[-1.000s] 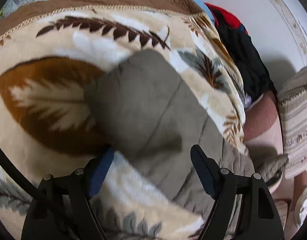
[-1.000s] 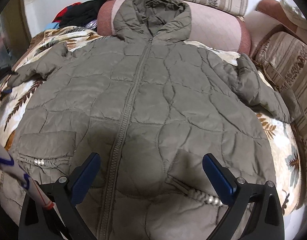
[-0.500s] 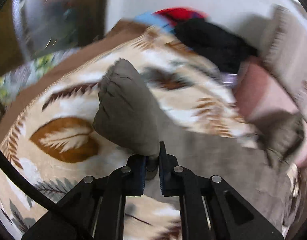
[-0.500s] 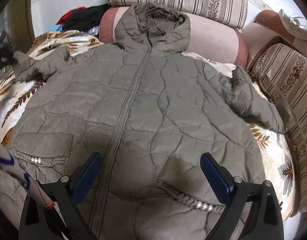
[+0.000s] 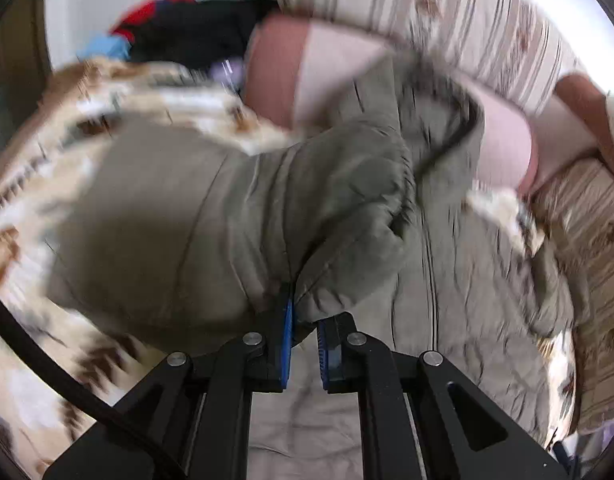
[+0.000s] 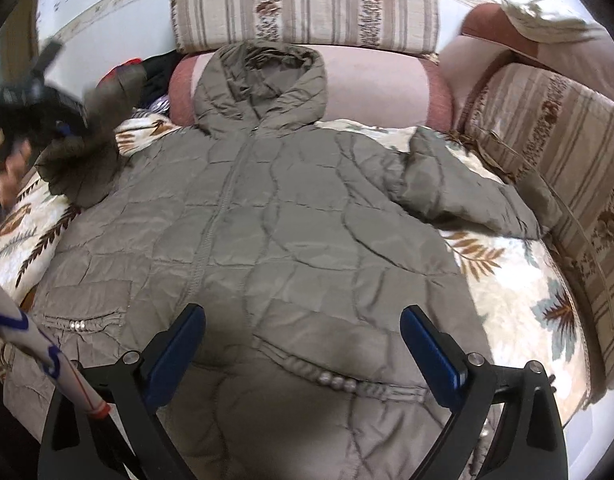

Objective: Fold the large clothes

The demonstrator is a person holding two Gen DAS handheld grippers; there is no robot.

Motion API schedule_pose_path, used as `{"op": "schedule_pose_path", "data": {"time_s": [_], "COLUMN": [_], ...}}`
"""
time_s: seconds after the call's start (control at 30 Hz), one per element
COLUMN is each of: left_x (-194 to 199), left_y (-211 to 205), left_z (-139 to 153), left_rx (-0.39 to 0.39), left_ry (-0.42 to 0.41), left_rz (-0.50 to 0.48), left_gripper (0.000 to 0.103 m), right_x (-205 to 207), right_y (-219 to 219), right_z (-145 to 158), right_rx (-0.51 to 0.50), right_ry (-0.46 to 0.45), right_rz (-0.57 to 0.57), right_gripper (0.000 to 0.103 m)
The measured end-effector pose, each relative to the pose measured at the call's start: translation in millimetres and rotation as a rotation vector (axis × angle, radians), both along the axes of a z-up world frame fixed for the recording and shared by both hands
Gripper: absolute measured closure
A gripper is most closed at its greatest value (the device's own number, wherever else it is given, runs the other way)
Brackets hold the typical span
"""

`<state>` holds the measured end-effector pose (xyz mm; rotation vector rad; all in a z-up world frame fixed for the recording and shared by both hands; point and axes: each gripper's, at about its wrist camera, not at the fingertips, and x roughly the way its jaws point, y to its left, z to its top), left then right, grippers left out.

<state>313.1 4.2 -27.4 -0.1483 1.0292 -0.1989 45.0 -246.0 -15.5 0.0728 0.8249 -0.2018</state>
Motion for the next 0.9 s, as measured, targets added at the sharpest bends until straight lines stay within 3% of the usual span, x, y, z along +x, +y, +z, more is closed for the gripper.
{"op": "schedule_pose_path", "data": {"time_s": [0.13,0.23,0.33,0.37,0.4,0.5,0.7,0.83,0.9], "left_x": [-7,-26,-50,-61,-76,-119,-176,-194,-198], "left_y": [-20,-22,-17,-10,-3,25,60,75,81], "left_z": [-51,-51,-32,-23,-15,-1,-19,-30,-35], "left_rx": [0.035,0.065,0.042,0.022,0.008,-0.031,-0.005,-0.022,-0.014], "left_ry": [0.106,0.083,0.045,0.024,-0.007,-0.070,-0.058,-0.043,-0.045], "left_rz": [-0.028,-0.047,-0.086,-0.093,-0.088,-0.060,0.045,0.108,0.149], "left_gripper": [0.091,0.084,0.057,0.038,0.027,0.026,0.026,0.026,0.026], "right_x": [-2,0,8,13,20,48,141,203,223], "right_y": [-8,-7,-5,-5,-3,1,6,24,41], "right_z": [2,5,11,14,15,12,-19,-53,-63], "right_rx": [0.017,0.020,0.036,0.054,0.075,0.165,0.389,0.565,0.593], "right_ry": [0.000,0.001,0.006,0.010,0.017,0.049,0.119,0.202,0.216], "right_rz": [-0.016,-0.004,0.024,0.038,0.053,0.096,0.109,0.104,0.118], "right_gripper": [0.003,0.003,0.003,0.003,0.003,0.003,0.003,0.003,0.003]}}
